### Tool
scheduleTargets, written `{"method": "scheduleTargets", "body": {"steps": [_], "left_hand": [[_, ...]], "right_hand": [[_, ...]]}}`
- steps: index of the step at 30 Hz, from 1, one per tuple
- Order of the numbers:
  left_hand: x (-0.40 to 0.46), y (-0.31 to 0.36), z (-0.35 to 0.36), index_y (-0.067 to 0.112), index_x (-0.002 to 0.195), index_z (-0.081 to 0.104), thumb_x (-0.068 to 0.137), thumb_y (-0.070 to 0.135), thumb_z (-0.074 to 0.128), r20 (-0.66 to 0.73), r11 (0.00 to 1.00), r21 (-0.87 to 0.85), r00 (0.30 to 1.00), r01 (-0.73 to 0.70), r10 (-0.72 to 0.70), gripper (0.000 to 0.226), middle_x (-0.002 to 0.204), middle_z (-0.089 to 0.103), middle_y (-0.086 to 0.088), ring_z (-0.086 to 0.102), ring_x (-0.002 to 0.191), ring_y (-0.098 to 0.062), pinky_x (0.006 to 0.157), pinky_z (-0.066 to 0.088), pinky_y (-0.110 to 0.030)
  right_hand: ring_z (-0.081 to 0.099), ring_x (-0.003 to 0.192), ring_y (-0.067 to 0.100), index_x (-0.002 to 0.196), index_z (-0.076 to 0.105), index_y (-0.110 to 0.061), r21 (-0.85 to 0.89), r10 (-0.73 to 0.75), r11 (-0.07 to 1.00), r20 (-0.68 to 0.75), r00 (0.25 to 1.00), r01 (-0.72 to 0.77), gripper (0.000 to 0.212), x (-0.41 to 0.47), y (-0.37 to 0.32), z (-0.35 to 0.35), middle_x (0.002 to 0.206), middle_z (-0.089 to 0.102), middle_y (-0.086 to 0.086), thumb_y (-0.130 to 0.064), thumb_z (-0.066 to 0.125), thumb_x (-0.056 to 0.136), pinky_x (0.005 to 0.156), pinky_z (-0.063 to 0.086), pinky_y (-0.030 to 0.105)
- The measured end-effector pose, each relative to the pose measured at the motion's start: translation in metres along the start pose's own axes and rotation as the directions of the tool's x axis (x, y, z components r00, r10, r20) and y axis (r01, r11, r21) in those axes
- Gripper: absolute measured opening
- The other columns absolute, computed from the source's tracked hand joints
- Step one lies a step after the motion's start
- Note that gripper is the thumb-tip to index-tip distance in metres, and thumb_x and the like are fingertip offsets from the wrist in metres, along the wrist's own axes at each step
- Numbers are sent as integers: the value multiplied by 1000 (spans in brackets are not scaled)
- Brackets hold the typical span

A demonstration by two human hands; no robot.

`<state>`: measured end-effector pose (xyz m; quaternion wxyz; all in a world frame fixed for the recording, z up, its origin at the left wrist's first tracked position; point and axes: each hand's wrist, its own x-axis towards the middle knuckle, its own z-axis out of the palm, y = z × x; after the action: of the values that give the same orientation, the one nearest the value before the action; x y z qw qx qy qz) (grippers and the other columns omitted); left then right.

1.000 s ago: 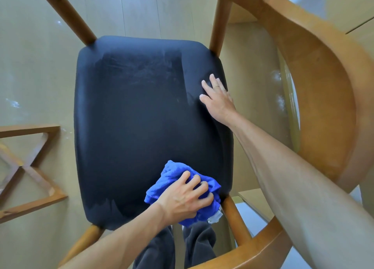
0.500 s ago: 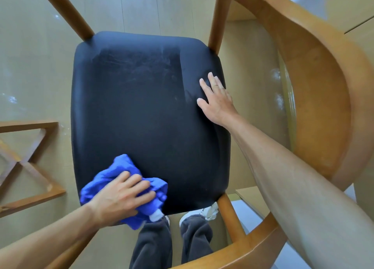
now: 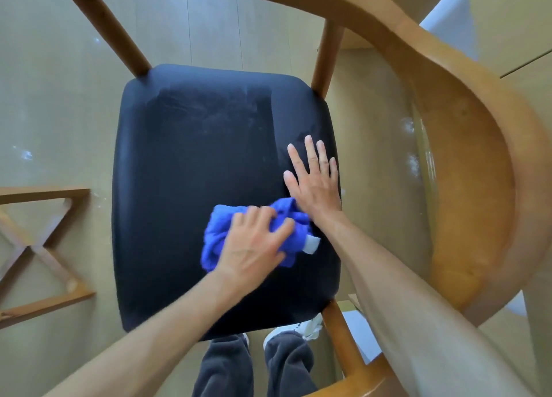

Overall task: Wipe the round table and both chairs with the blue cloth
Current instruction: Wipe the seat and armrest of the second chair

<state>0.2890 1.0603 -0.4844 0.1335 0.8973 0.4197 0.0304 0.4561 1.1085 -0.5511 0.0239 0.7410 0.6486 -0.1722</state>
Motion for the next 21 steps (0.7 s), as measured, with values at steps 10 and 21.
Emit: {"method": "scheduleTargets", "body": {"steps": [10,21], "left_hand": [[-38,37,27,28,89,63,55,19,74,192,901,25,886,-434,421,37,82,59,-2,50,64,-23,56,37,-29],[-121,-94,-22,26,94,62,69,19,44,279,903,119,887,-412,368,31,90,65,-7,57,66,-28,56,51,-33]], "right_hand": [[-8,148,13,151,18,-40,146,17,989,110,994,-33,54,6,6,-11,162,-5,-8,-37,34,99,118,-1,42],[-8,148,13,152,23,-33,144,-14,989,325,946,-35,51,-17,6,-53,163,-5,-6,-39,28,101,119,3,40]]}}
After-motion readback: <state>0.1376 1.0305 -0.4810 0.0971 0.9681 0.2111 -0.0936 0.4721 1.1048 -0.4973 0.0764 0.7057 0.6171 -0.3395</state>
